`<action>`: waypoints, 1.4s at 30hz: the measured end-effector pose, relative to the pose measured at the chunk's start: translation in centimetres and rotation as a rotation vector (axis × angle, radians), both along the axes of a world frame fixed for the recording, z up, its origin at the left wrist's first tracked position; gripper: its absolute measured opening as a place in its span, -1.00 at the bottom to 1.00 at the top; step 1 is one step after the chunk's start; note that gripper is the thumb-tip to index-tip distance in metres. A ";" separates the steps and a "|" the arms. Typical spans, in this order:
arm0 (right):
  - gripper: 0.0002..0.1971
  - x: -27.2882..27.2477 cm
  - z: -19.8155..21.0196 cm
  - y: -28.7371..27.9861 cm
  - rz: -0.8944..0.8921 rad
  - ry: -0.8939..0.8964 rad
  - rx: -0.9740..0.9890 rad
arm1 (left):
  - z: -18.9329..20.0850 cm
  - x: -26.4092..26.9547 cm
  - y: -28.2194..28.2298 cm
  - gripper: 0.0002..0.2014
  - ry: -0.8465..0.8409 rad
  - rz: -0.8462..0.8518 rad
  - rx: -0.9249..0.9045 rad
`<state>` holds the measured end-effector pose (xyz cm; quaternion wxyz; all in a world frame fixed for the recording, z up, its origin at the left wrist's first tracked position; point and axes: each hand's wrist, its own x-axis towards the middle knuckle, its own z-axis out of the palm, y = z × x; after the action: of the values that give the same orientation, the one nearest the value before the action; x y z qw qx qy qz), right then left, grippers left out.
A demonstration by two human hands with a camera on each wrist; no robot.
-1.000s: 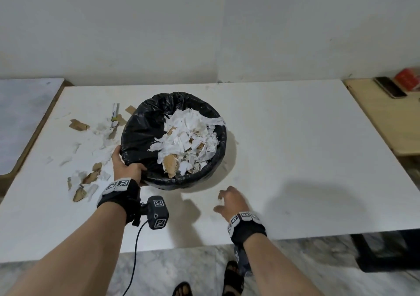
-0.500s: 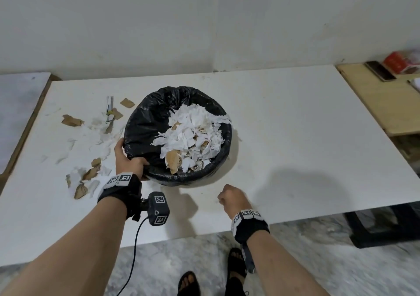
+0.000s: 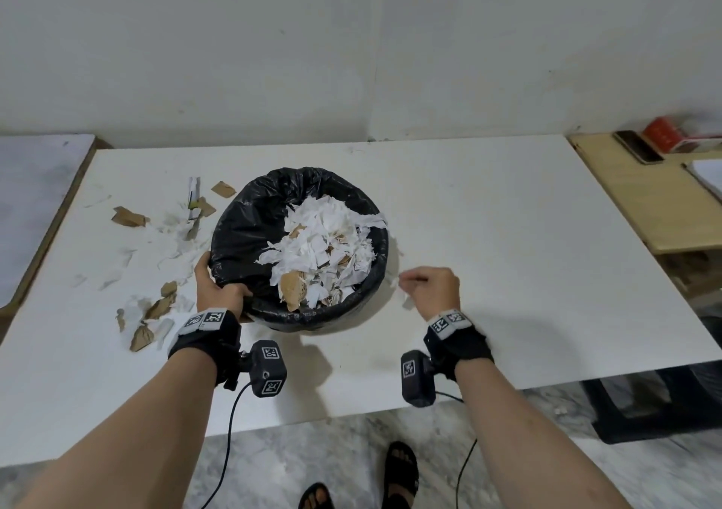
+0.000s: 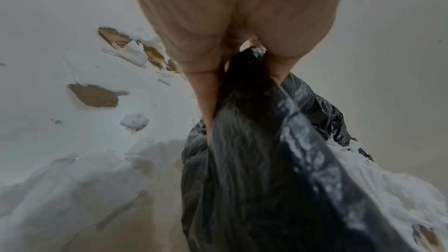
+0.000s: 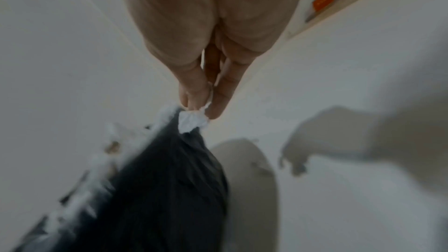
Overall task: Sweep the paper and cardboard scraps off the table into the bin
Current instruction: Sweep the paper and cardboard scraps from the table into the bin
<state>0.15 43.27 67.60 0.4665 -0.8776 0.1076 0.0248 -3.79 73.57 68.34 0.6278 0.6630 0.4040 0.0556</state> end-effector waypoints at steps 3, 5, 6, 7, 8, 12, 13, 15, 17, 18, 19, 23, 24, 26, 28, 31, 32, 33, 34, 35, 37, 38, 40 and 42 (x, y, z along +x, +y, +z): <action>-0.89 2.7 3.9 2.1 0.054 -0.121 0.079 | 0.0 0.3 0.0 -0.08 0.002 0.003 0.003; -0.88 3.5 5.0 4.5 0.150 -0.122 0.102 | 0.2 0.6 -0.3 -0.08 -0.007 0.003 -0.004; -0.84 3.6 5.1 5.7 0.221 -0.091 0.097 | 0.4 0.7 -0.5 -0.08 -0.010 0.000 -0.007; -0.80 3.8 5.0 6.6 0.301 -0.056 0.075 | 0.5 0.9 -0.6 -0.09 -0.011 -0.005 -0.005; -0.76 4.0 4.7 7.1 0.363 -0.040 0.045 | 0.8 1.0 -0.8 -0.09 -0.011 -0.005 -0.002; -0.74 6.2 4.6 5.1 0.187 -0.178 0.074 | 1.0 1.5 -0.6 -0.09 -0.013 0.012 0.005; -0.75 7.0 4.2 3.8 0.110 -0.197 0.063 | 1.1 1.6 -0.5 -0.09 -0.013 0.020 0.009; -0.74 8.4 2.3 1.2 0.071 -0.110 -0.045 | 1.5 1.8 -0.4 -0.10 -0.008 0.041 0.016; -0.69 8.9 -0.6 -0.7 0.160 0.058 -0.199 | 1.9 2.1 -0.3 -0.13 -0.001 0.074 0.027; -0.66 8.9 -2.1 -1.2 0.235 0.115 -0.273 | 2.0 2.2 -0.3 -0.16 0.005 0.095 0.043; -0.62 8.7 -3.4 -1.4 0.324 0.154 -0.347 | 2.0 2.3 -0.3 -0.17 0.010 0.113 0.057; -0.47 8.4 -6.3 0.1 0.636 0.217 -0.601 | 1.4 3.2 -0.3 -0.15 0.027 0.129 0.098; -0.45 8.5 -6.6 0.6 0.676 0.214 -0.644 | 1.6 3.5 -0.6 -0.15 0.027 0.136 0.096; -0.44 8.8 -7.1 1.2 0.734 0.198 -0.695 | 2.0 4.0 -1.3 -0.17 0.021 0.145 0.091; -0.50 8.8 -7.5 1.6 0.768 0.160 -0.738 | 1.8 4.6 -1.8 -0.16 0.005 0.146 0.075; -0.57 8.2 -8.0 1.9 0.754 0.122 -0.765 | 1.0 5.1 -1.5 -0.12 -0.005 0.140 0.045; -0.60 8.1 -8.0 1.8 0.737 0.141 -0.758 | 0.8 5.2 -1.5 -0.12 -0.008 0.145 0.044; -0.63 8.1 -7.9 1.5 0.714 0.161 -0.736 | 0.8 5.3 -1.5 -0.11 -0.010 0.148 0.033; -0.65 8.2 -7.7 1.1 0.686 0.188 -0.693 | 0.8 5.3 -1.6 -0.11 -0.019 0.145 0.025; -0.66 8.3 -7.5 0.7 0.640 0.204 -0.615 | 0.8 5.3 -1.5 -0.10 -0.027 0.142 0.023; -0.70 8.6 -6.7 0.0 0.487 0.222 -0.391 | 0.9 5.2 -1.4 -0.11 -0.034 0.137 0.020; -0.73 8.7 -6.1 -0.3 0.400 0.209 -0.283 | 0.8 5.1 -1.3 -0.11 -0.034 0.133 0.020; -0.78 9.0 -4.6 -1.1 0.254 0.171 -0.070 | 0.7 4.9 -1.1 -0.11 -0.028 0.124 0.026; -0.76 9.5 -2.6 -2.0 0.176 0.152 0.098 | 0.5 4.6 -1.0 -0.11 -0.023 0.115 0.024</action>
<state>9.63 41.30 64.95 0.4953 -0.8554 0.0638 0.1373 0.82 72.53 68.85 0.6201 0.6455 0.4335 0.1042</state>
